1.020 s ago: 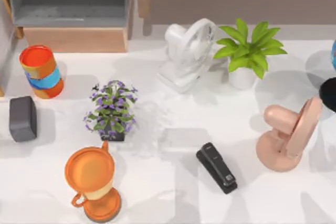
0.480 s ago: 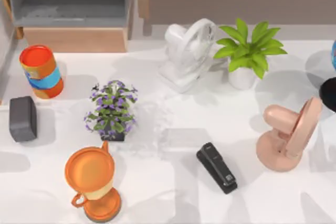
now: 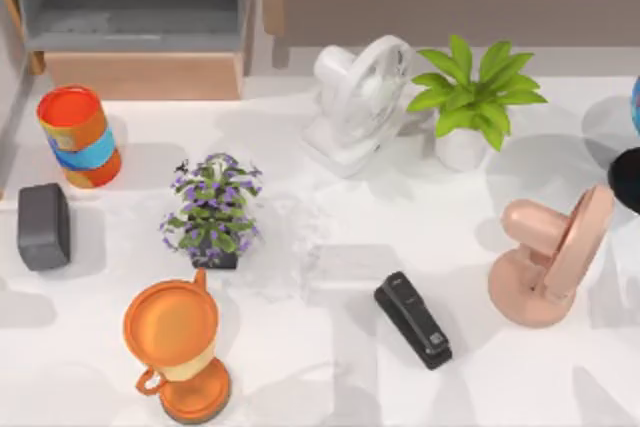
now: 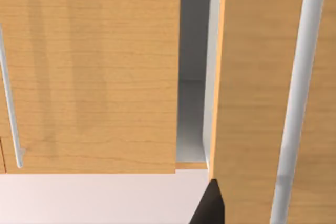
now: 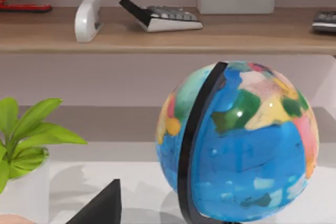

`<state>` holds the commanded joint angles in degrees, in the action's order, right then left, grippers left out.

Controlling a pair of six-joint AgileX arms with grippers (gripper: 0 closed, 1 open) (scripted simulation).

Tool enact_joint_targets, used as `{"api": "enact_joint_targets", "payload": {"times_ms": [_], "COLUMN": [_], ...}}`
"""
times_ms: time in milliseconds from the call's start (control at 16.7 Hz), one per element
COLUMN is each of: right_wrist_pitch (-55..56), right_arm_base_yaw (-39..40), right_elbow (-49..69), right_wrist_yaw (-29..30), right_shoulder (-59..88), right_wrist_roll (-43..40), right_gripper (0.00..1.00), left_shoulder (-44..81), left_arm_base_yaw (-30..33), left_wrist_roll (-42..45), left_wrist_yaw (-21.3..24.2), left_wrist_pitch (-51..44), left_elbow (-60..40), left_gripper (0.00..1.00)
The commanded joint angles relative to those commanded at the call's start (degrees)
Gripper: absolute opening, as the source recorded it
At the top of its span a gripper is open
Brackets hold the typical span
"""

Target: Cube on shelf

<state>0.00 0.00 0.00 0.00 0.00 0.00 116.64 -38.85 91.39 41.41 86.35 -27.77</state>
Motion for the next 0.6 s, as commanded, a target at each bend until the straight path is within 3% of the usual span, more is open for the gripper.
{"api": "enact_joint_targets", "payload": {"times_ms": [180,600], "right_wrist_pitch": [0.0,0.0], "right_arm_base_yaw": [0.0,0.0], "right_elbow": [0.0,0.0], "right_wrist_yaw": [0.0,0.0], "right_shoulder": [0.0,0.0], "right_wrist_roll": [0.0,0.0], "right_gripper": [1.00,1.00], "left_shoulder": [0.0,0.0], "left_arm_base_yaw": [0.0,0.0], "left_wrist_roll": [0.0,0.0], "left_wrist_yaw": [0.0,0.0], "left_wrist_pitch": [0.0,0.0], "left_elbow": [0.0,0.0], "left_gripper": [0.98,1.00]}}
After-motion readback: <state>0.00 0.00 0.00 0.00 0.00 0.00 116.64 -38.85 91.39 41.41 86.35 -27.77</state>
